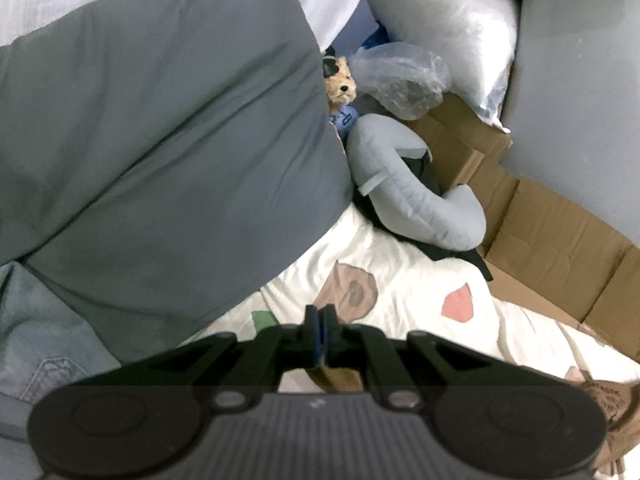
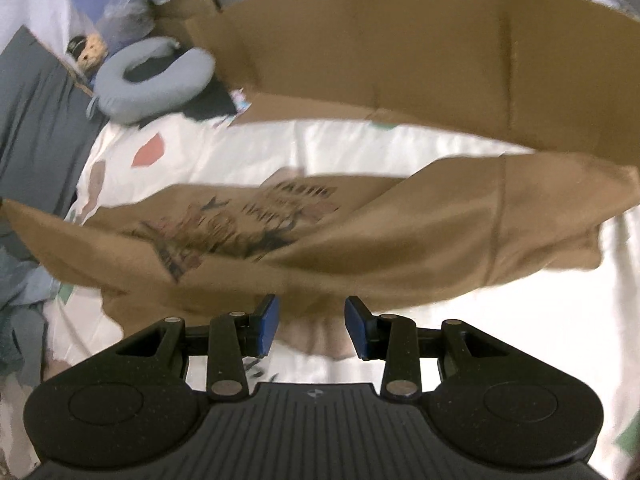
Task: Fold clothes
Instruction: 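Swing the T-shirt out and lay it flat across the quilt with both grippers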
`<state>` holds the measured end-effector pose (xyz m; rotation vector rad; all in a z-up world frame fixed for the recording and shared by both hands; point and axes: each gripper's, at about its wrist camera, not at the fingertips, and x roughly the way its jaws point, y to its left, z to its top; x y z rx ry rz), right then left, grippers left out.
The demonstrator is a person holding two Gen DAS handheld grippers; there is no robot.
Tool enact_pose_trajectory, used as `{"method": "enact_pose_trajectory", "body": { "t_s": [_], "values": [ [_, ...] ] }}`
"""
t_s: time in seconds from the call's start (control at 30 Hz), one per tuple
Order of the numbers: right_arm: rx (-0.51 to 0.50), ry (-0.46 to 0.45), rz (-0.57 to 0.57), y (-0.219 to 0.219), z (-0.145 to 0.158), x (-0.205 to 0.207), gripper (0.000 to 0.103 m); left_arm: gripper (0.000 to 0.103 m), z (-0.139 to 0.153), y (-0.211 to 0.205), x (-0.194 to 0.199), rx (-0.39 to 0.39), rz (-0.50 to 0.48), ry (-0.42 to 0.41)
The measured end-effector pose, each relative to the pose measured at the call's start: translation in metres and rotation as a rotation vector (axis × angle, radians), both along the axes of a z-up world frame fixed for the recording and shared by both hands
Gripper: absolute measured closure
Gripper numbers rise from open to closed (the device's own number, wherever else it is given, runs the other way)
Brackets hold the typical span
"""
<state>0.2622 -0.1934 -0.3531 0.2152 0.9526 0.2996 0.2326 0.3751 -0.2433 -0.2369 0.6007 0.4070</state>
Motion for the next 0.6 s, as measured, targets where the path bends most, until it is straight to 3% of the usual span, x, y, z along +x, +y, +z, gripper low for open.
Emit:
{"method": "enact_pose_trajectory", "body": {
  "t_s": [0.2, 0.33, 0.6],
  "values": [
    [0.068, 0.073, 0.035, 0.035, -0.032, -0.002, 0.060, 0.101, -0.004, 0.001, 0.000, -0.011, 0.002, -0.003],
    [0.161, 0.128, 0.000, 0.048, -0.051, 0.005, 0.060, 0.101, -0.008, 0.004, -0.004, -0.022, 0.002, -0.003],
    [0.211, 0.166, -0.051, 0.061, -0.072, 0.016, 0.060, 0.101, -0.014, 0.009, -0.008, -0.042, 0.003, -0.010]
  ]
}}
